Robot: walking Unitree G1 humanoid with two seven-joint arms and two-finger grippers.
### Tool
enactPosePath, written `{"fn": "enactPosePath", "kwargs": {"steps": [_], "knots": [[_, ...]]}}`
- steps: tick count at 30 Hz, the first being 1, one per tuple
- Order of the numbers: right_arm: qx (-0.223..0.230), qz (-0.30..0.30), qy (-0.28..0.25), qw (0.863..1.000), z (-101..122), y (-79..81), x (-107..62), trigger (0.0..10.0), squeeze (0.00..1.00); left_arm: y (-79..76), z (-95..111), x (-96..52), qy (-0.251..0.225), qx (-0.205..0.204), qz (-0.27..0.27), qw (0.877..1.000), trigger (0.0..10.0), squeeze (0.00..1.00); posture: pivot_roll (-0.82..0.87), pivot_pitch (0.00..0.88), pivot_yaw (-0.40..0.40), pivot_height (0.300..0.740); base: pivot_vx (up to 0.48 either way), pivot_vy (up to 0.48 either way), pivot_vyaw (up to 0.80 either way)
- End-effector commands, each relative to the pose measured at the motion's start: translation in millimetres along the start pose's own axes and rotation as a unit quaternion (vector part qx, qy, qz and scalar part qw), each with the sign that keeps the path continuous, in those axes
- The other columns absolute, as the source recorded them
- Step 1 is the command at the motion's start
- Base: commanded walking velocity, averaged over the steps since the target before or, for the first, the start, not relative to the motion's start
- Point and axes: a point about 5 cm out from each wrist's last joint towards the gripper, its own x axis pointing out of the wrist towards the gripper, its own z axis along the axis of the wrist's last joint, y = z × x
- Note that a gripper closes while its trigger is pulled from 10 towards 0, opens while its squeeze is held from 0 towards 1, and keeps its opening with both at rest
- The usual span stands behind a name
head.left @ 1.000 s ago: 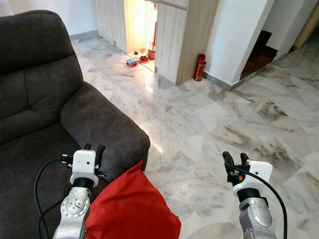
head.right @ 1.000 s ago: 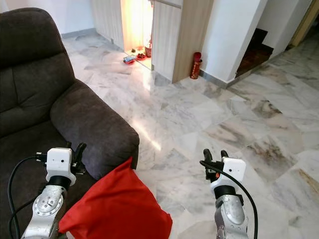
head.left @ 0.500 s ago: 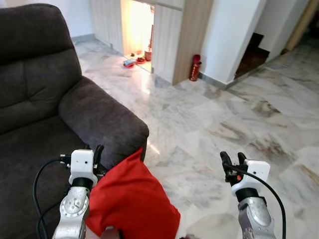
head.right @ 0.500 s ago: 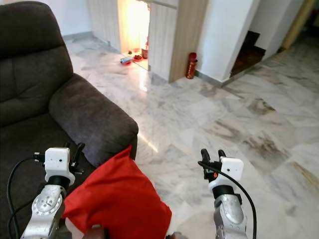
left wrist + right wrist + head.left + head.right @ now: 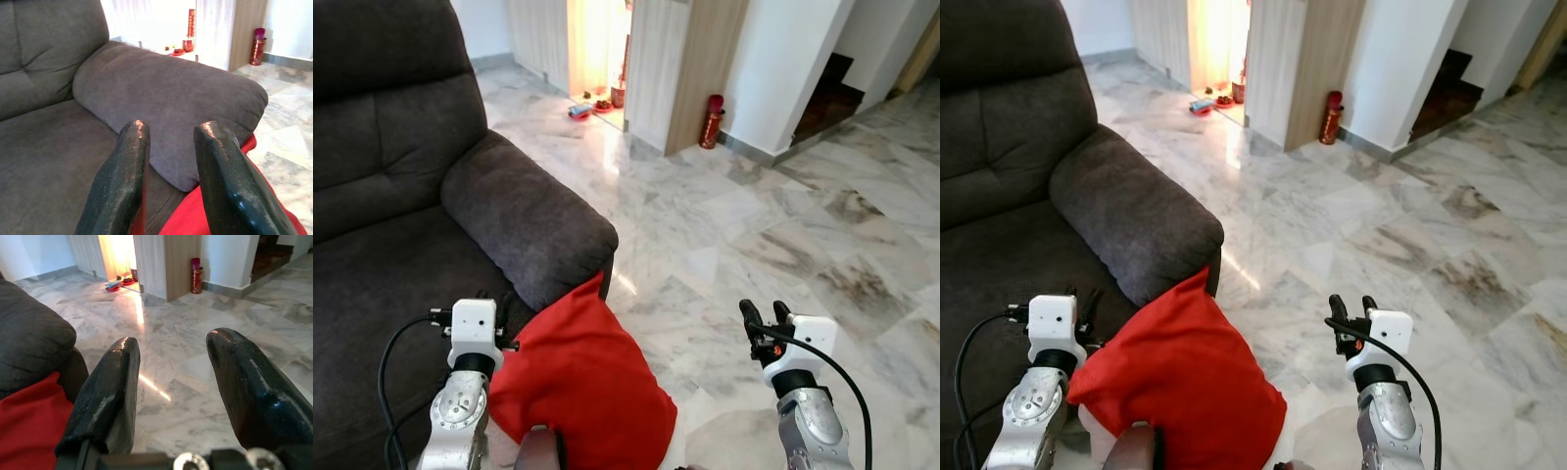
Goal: Move the pillow to the sofa from floor
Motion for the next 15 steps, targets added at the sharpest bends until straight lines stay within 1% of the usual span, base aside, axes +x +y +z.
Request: {"fn": "enactPosePath", "kwargs": {"steps": [1, 7, 11, 12, 15], "knots": [[-0.002, 0.001, -0.012, 1.000, 6.2, -2.1, 2.5, 10.0, 0.00, -1.9, 1.9, 3.3, 0.002, -0.006, -0.001, 1.000, 10.0, 0.00, -0.02, 0.000, -0.078, 0.653, 0.000, 0.000, 0.00], [0.000, 0.001, -0.002, 1.000, 5.1, -1.0, 3.3, 10.0, 0.00, -1.8, 2.6, 3.4, 0.000, -0.005, -0.001, 1.000, 10.0, 0.00, -0.02, 0.000, -0.080, 0.653, 0.000, 0.000, 0.00], [-0.001, 0.004, 0.000, 1.000, 4.6, 0.3, 3.8, 10.0, 0.00, -0.9, 1.6, 2.3, 0.003, -0.005, 0.001, 1.000, 10.0, 0.00, -0.02, 0.000, -0.081, 0.623, 0.000, 0.000, 0.00], [-0.001, 0.004, 0.000, 1.000, 4.6, 0.3, 3.8, 10.0, 0.00, -0.9, 1.6, 2.3, 0.003, -0.005, 0.001, 1.000, 10.0, 0.00, -0.02, 0.000, -0.081, 0.623, 0.000, 0.000, 0.00], [-0.001, 0.007, 0.001, 1.000, 3.4, 0.9, 3.3, 10.0, 0.00, -1.4, 1.3, 1.8, 0.003, -0.005, -0.001, 1.000, 10.0, 0.00, -0.02, 0.000, -0.081, 0.593, 0.000, 0.000, 0.00]]}}
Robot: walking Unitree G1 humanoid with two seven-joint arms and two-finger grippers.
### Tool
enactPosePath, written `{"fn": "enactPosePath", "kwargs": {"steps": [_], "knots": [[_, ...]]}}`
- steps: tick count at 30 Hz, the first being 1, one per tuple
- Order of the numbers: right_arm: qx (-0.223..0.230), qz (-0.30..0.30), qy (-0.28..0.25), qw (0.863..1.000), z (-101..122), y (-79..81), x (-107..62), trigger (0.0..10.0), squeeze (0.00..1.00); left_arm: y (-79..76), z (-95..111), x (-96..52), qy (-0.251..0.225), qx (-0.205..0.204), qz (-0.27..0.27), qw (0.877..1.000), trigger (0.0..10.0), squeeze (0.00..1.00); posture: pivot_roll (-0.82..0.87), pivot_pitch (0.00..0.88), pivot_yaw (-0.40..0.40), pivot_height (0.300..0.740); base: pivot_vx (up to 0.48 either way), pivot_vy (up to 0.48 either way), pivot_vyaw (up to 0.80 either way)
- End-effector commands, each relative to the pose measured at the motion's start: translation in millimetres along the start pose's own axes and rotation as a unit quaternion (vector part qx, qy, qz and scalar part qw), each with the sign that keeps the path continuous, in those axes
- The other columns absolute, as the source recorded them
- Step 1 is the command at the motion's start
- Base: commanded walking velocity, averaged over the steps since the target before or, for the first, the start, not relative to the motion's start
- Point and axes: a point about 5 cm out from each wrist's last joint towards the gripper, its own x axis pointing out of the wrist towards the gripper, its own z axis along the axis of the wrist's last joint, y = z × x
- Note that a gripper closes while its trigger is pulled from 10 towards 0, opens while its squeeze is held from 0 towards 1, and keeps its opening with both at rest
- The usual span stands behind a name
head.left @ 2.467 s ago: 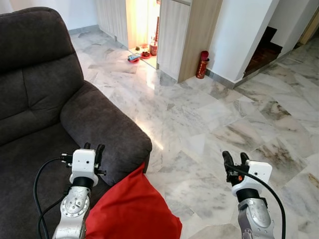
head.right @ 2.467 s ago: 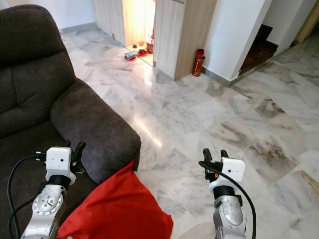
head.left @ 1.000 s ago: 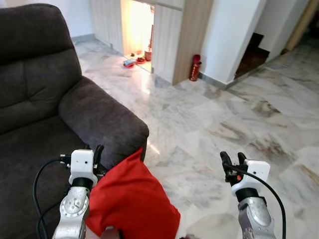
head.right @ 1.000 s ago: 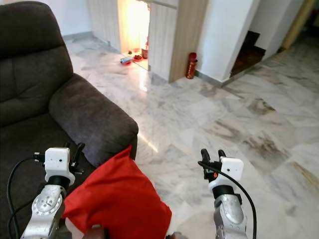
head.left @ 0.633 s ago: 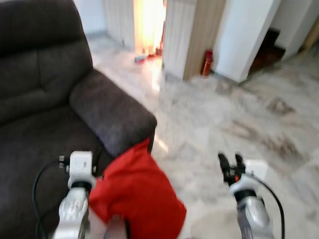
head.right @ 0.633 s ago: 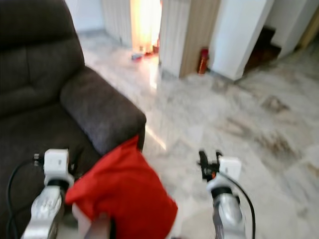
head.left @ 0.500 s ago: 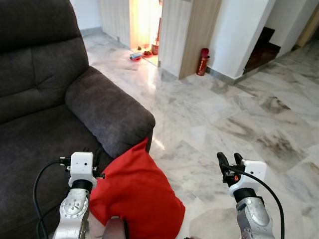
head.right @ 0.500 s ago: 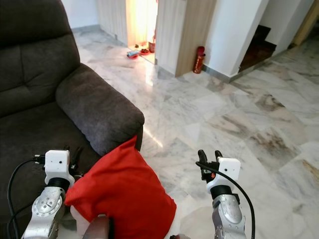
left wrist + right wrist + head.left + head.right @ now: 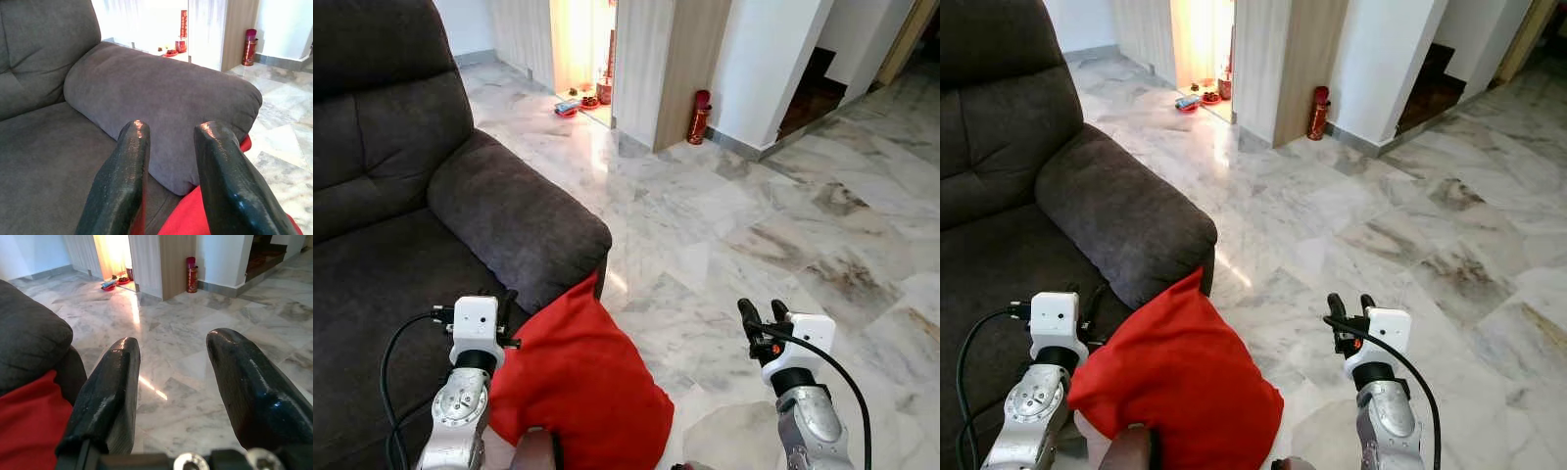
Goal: Move the pillow to the sofa from floor
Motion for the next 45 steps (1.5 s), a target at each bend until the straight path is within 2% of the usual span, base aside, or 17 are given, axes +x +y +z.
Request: {"fn": "enactPosePath", "kwargs": {"steps": [1, 8, 11, 15, 18, 19, 21, 26, 28, 30, 36, 39, 40, 42, 43, 44, 45], "knots": [[-0.001, 0.002, 0.000, 1.000, 1.5, -0.8, 0.3, 10.0, 0.00, -1.0, -0.9, -0.6, 0.005, -0.005, 0.000, 1.000, 10.0, 0.00, -0.02, 0.000, -0.081, 0.593, 0.000, 0.000, 0.00], [-0.006, 0.005, -0.004, 1.000, 1.6, -0.9, -0.4, 10.0, 0.00, -2.1, -2.4, -0.2, 0.011, -0.012, -0.001, 1.000, 10.0, 0.00, -0.02, 0.000, -0.079, 0.588, 0.000, 0.000, 0.00], [-0.007, 0.007, 0.001, 1.000, 0.2, -1.2, -0.7, 10.0, 0.00, -2.9, -5.3, 0.7, 0.027, -0.035, -0.006, 0.999, 10.0, 0.00, -0.02, 0.000, -0.080, 0.588, 0.000, 0.000, 0.00], [-0.007, 0.008, 0.002, 1.000, -0.3, -1.0, -0.7, 10.0, 0.00, 2.7, -7.1, 2.1, 0.044, -0.045, 0.013, 0.998, 10.0, 0.00, -0.02, 0.000, -0.079, 0.588, 0.000, 0.000, 0.00], [-0.007, 0.011, 0.003, 1.000, -0.8, -0.4, -0.3, 10.0, 0.00, 7.6, -9.6, -1.6, 0.066, -0.068, 0.053, 0.994, 10.0, 0.00, -0.02, 0.000, -0.078, 0.588, 0.000, 0.000, 0.00], [-0.007, 0.011, 0.003, 1.000, -0.6, -0.3, 0.0, 10.0, 0.00, 10.1, -14.9, -3.7, 0.094, -0.074, 0.073, 0.990, 10.0, 0.00, -0.02, 0.000, -0.078, 0.588, 0.000, 0.000, 0.00], [-0.006, 0.013, 0.004, 1.000, -0.9, 0.4, 0.6, 10.0, 0.00, 12.2, -20.6, -6.8, 0.126, -0.117, 0.103, 0.980, 10.0, 0.00, -0.02, 0.000, -0.080, 0.588, 0.000, 0.000, 0.00], [-0.006, 0.017, 0.007, 1.000, -2.3, 1.8, 0.2, 10.0, 0.00, 16.9, -25.1, -4.3, 0.150, -0.130, 0.114, 0.973, 10.0, 0.00, -0.02, 0.000, -0.081, 0.588, 0.000, 0.000, 0.00], [-0.005, 0.018, 0.009, 1.000, -2.9, 2.0, -0.2, 10.0, 0.00, 19.5, -30.8, -2.5, 0.172, -0.156, 0.116, 0.966, 10.0, 0.00, -0.02, 0.000, -0.082, 0.588, 0.000, 0.000, 0.00], [-0.005, 0.018, 0.010, 1.000, -3.2, 1.5, -0.9, 10.0, 0.00, 27.1, -40.0, 0.0, 0.204, -0.188, 0.122, 0.953, 10.0, 0.00, -0.02, 0.000, -0.081, 0.588, 0.000, 0.000, 0.00], [-0.005, 0.018, 0.013, 1.000, -3.9, 0.2, -1.8, 10.0, 0.00, 40.3, -45.8, 1.9, 0.251, -0.154, 0.129, 0.947, 10.0, 0.00, -0.02, 0.000, -0.081, 0.588, 0.000, 0.000, 0.00], [-0.005, 0.020, 0.014, 1.000, -3.7, 0.7, -1.2, 10.0, 0.00, 43.5, -45.2, 3.7, 0.256, -0.190, 0.141, 0.937, 10.0, 0.00, -0.02, 0.000, -0.084, 0.588, 0.000, 0.000, 0.00], [-0.005, 0.020, 0.014, 1.000, -3.7, 0.7, -1.2, 10.0, 0.00, 43.5, -45.2, 3.7, 0.256, -0.190, 0.141, 0.937, 10.0, 0.00, -0.02, 0.000, -0.084, 0.588, 0.000, 0.000, 0.00], [-0.004, 0.023, 0.014, 1.000, -3.7, 2.8, 0.3, 10.0, 0.00, 47.1, -49.5, 1.7, 0.283, -0.217, 0.170, 0.918, 10.0, 0.00, -0.01, 0.000, -0.088, 0.588, 0.000, 0.000, 0.00], [-0.004, 0.023, 0.014, 1.000, -3.7, 2.8, 0.3, 10.0, 0.00, 47.1, -49.5, 1.7, 0.283, -0.217, 0.170, 0.918, 10.0, 0.00, -0.01, 0.000, -0.088, 0.588, 0.000, 0.000, 0.00], [-0.004, 0.024, 0.015, 1.000, -3.7, 3.1, 0.5, 10.0, 0.00, 48.0, -50.2, 0.7, 0.289, -0.218, 0.175, 0.916, 10.0, 0.35, -0.01, 0.000, -0.088, 0.588, 0.000, 0.000, 0.00], [-0.004, 0.025, 0.015, 1.000, -3.5, 3.5, 1.0, 10.0, 0.00, 52.5, -50.0, -2.7, 0.298, -0.206, 0.197, 0.911, 10.0, 1.00, -0.01, 0.000, -0.087, 0.588, 0.000, 0.000, 0.00]]}}
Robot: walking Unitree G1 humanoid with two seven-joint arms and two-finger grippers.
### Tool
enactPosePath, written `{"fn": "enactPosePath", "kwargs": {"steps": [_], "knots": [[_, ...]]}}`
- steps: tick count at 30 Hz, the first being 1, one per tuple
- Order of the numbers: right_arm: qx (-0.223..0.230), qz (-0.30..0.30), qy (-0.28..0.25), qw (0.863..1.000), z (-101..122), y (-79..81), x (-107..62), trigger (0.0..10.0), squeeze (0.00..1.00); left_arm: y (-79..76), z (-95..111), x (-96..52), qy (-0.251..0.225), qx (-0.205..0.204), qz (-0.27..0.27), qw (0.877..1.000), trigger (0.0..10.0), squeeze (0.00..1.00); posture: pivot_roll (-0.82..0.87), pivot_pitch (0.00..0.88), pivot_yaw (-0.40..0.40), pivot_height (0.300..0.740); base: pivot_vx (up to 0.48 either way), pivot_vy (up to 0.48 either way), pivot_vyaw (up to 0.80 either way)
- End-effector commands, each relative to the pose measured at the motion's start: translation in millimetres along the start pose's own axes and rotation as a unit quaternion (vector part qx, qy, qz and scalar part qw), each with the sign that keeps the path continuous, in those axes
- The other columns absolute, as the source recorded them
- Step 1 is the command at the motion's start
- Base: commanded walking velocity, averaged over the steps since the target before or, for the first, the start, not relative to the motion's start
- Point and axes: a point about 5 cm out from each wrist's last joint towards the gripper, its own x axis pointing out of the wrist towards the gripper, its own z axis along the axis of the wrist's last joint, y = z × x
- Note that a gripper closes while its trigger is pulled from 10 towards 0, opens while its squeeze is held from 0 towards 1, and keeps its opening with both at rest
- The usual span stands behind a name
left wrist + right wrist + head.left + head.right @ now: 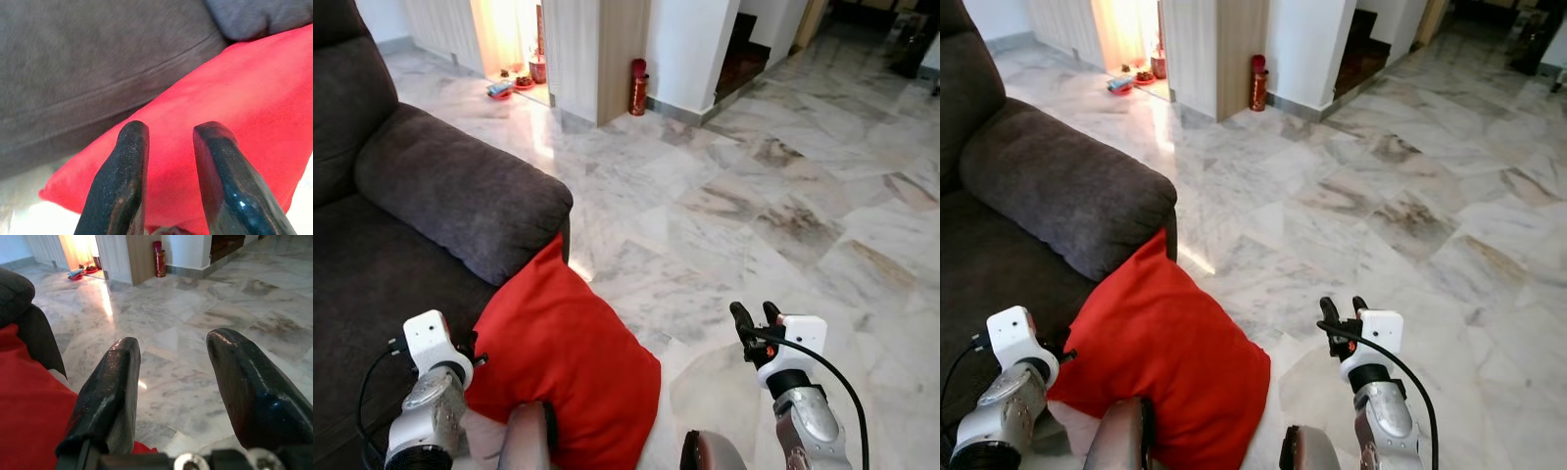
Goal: Move the pillow to the sofa from floor
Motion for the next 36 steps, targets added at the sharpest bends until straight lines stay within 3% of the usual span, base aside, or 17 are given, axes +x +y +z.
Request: {"fn": "enactPosePath", "kwargs": {"steps": [1, 6, 8, 11, 15, 23, 24, 25, 28, 33, 36], "knots": [[0.004, -0.001, 0.006, 1.000, -0.9, -1.5, 0.4, 10.0, 0.00, 7.5, -4.4, -2.6, 0.019, 0.000, 0.036, 0.999, 10.0, 1.00, -0.01, 0.000, -0.087, 0.588, 0.000, 0.000, 0.00], [0.004, 0.000, 0.008, 1.000, -1.2, -1.9, 1.1, 10.0, 0.00, 8.4, -3.7, -12.0, 0.022, 0.017, 0.041, 0.999, 10.0, 1.00, -0.01, 0.000, -0.089, 0.588, 0.000, 0.000, 0.00], [0.004, 0.002, 0.010, 1.000, -2.2, -1.0, 1.5, 10.0, 0.00, 9.1, -6.0, -15.4, 0.028, 0.005, 0.035, 0.999, 10.0, 1.00, 0.00, 0.000, -0.089, 0.588, 0.000, 0.000, 0.00], [0.004, 0.004, 0.012, 1.000, -2.8, -0.3, 1.9, 10.0, 0.00, 24.6, -8.5, -17.7, 0.036, -0.028, 0.101, 0.994, 10.0, 1.00, 0.00, 0.000, -0.089, 0.588, 0.000, 0.000, 0.00], [0.004, 0.005, 0.013, 1.000, -2.8, 0.0, 2.1, 10.0, 0.00, 23.1, -14.0, -18.4, 0.055, -0.064, 0.092, 0.992, 10.0, 1.00, 0.00, 0.000, -0.090, 0.588, 0.000, 0.000, 0.00], [0.000, 0.007, 0.014, 1.000, -3.5, -1.0, 1.3, 10.0, 0.00, 30.1, -38.6, -13.0, 0.087, -0.026, 0.082, 0.992, 10.0, 1.00, -0.02, 0.000, -0.088, 0.588, 0.000, 0.000, 0.00], [-0.001, 0.007, 0.015, 1.000, -3.6, -1.2, 1.0, 10.0, 0.00, 32.8, -40.7, -11.8, 0.086, -0.024, 0.084, 0.992, 10.0, 0.73, -0.02, 0.000, -0.088, 0.588, 0.000, 0.000, 0.00], [-0.001, 0.007, 0.015, 1.000, -3.6, -1.6, 0.7, 10.0, 0.00, 35.7, -42.6, -10.7, 0.087, -0.017, 0.088, 0.992, 10.0, 0.00, -0.02, 0.000, -0.088, 0.588, 0.000, 0.000, 0.00], [-0.003, 0.007, 0.012, 1.000, -2.1, -3.4, -0.3, 10.0, 0.00, 45.1, -44.0, -7.6, 0.072, 0.004, 0.096, 0.993, 10.0, 0.00, -0.04, 0.000, -0.089, 0.588, 0.000, 0.000, 0.00], [-0.004, 0.007, 0.010, 1.000, -0.7, -5.2, -1.7, 10.0, 0.00, 50.9, -40.5, -4.5, 0.052, 0.006, 0.103, 0.993, 10.0, 0.00, -0.04, 0.000, -0.094, 0.588, 0.000, 0.000, 0.00], [-0.005, 0.007, 0.009, 1.000, 0.0, -5.5, -1.8, 10.0, 0.00, 48.8, -35.4, -1.3, 0.024, -0.019, 0.084, 0.996, 10.0, 0.00, -0.04, 0.000, -0.100, 0.588, 0.000, 0.000, 0.00]]}}
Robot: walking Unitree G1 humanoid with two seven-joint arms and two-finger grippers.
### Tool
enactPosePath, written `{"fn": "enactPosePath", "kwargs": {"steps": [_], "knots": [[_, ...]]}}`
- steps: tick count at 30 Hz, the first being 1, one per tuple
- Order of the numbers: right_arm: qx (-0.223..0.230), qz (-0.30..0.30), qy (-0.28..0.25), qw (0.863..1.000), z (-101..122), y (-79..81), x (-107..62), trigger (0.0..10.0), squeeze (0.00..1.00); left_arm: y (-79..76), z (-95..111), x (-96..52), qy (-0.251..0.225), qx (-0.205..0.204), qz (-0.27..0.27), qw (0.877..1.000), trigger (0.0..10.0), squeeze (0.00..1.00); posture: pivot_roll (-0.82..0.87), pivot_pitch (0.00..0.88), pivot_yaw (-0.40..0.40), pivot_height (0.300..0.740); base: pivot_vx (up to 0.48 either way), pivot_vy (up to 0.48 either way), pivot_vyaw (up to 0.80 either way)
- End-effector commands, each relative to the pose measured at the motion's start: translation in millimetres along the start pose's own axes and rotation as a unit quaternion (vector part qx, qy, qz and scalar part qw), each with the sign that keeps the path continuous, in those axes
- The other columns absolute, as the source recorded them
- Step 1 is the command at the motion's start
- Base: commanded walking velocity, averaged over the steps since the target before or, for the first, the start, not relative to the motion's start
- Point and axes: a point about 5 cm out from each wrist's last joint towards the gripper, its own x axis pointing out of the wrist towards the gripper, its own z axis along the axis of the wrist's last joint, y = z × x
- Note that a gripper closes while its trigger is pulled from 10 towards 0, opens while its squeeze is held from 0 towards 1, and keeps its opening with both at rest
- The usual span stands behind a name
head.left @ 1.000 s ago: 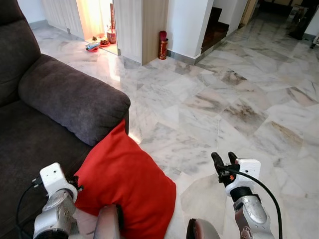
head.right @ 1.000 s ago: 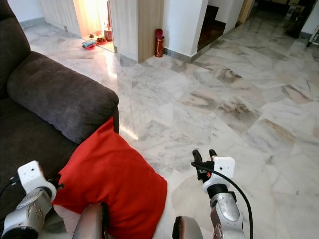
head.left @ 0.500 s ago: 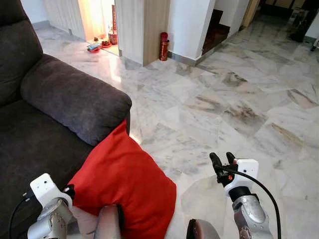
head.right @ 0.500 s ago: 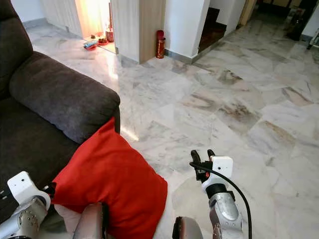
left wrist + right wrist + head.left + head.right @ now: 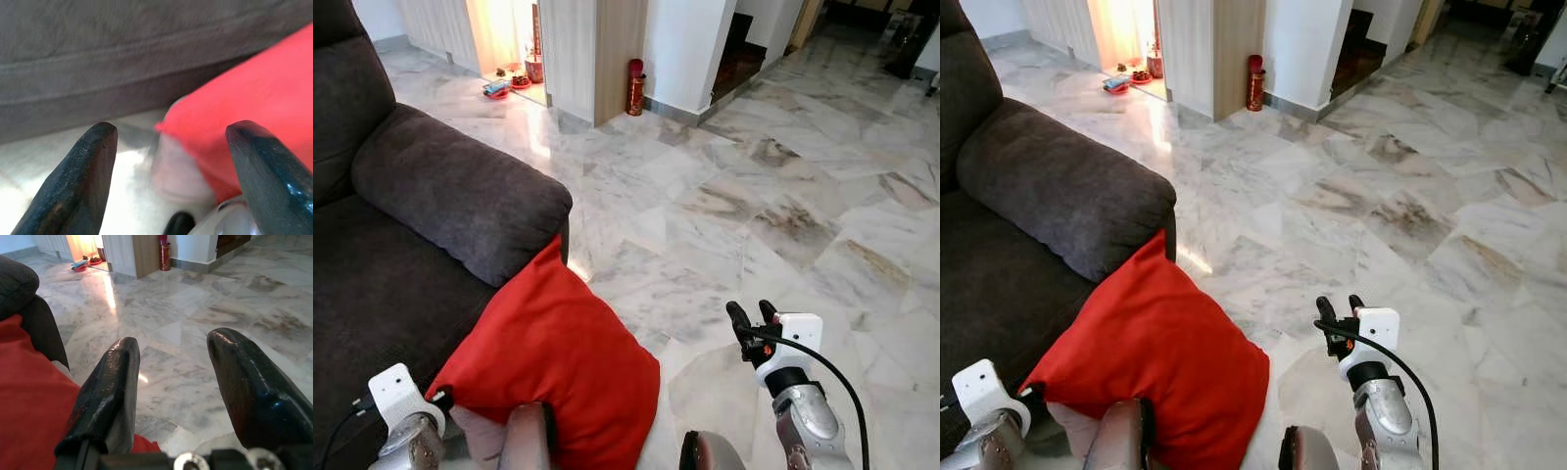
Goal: Move the pillow to the sofa from floor
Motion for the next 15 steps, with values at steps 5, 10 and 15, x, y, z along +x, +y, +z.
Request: {"fn": "enactPosePath", "kwargs": {"steps": [5, 10, 15], "knots": [[-0.002, 0.001, -0.004, 1.000, 4.2, -3.4, -1.9, 10.0, 0.00, -7.9, -1.7, 3.1, -0.014, -0.034, -0.034, 0.999, 10.0, 0.00, -0.05, 0.000, -0.114, 0.588, 0.000, 0.000, 0.00], [-0.011, 0.004, -0.001, 1.000, 6.2, -7.2, -5.4, 10.0, 0.00, -6.2, -7.2, 5.4, -0.015, -0.072, -0.027, 0.997, 10.0, 0.00, -0.06, 0.000, -0.132, 0.588, 0.000, 0.000, 0.00], [-0.018, 0.005, 0.001, 1.000, 8.9, -13.4, -9.8, 10.0, 0.00, -4.7, -11.5, 6.0, -0.017, -0.089, -0.020, 0.996, 10.0, 0.00, -0.08, 0.000, -0.154, 0.588, 0.000, 0.000, 0.00]]}}
